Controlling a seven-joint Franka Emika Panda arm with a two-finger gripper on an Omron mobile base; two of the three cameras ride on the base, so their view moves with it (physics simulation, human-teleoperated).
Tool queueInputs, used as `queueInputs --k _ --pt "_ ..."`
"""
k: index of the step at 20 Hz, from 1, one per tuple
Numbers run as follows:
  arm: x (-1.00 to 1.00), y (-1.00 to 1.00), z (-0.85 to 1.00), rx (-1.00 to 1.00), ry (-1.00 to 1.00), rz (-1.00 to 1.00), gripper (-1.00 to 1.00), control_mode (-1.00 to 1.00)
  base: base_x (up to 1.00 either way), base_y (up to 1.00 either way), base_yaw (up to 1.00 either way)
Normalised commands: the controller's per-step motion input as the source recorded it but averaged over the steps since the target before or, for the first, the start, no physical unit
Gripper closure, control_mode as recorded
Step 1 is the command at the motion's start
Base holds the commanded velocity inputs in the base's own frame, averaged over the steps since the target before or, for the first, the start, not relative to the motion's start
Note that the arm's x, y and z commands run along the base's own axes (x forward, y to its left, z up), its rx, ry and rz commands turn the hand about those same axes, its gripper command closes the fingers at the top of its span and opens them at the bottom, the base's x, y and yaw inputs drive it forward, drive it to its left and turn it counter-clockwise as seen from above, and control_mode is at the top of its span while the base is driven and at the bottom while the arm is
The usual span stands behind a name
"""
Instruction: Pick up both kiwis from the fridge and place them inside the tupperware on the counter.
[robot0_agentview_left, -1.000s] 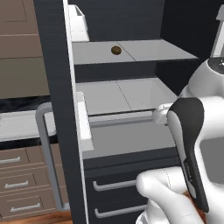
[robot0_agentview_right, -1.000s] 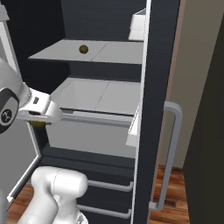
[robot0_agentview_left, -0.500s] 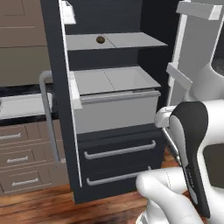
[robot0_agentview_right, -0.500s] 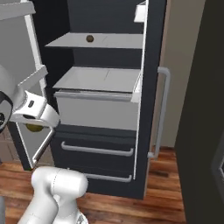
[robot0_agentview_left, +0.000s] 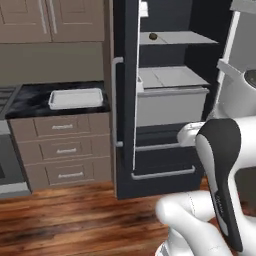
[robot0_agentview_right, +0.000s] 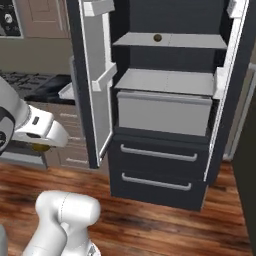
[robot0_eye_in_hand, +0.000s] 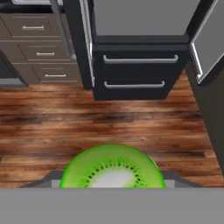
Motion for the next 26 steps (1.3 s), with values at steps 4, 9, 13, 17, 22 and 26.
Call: queueInputs --k 4,9,13,17,22,26 --pt "0.00 0.00 0.00 0.00 0.00 0.00 1.00 1.00 -0.48 1.00 0.32" --pt "0.00 0.00 0.00 0.00 0.00 0.00 1.00 1.00 -0.09 0.99 0.13" --pt "0.00 0.00 0.00 0.00 0.00 0.00 1.00 1.00 0.56 0.79 -0.14" --pt "0.00 0.00 0.00 0.00 0.00 0.00 1.00 1.00 0.78 0.63 -0.31" --pt "0.00 0.00 0.00 0.00 0.00 0.00 1.00 1.00 0.85 0.47 -0.22" --pt "0.00 0.00 0.00 0.00 0.00 0.00 1.00 1.00 0.90 0.33 -0.10"
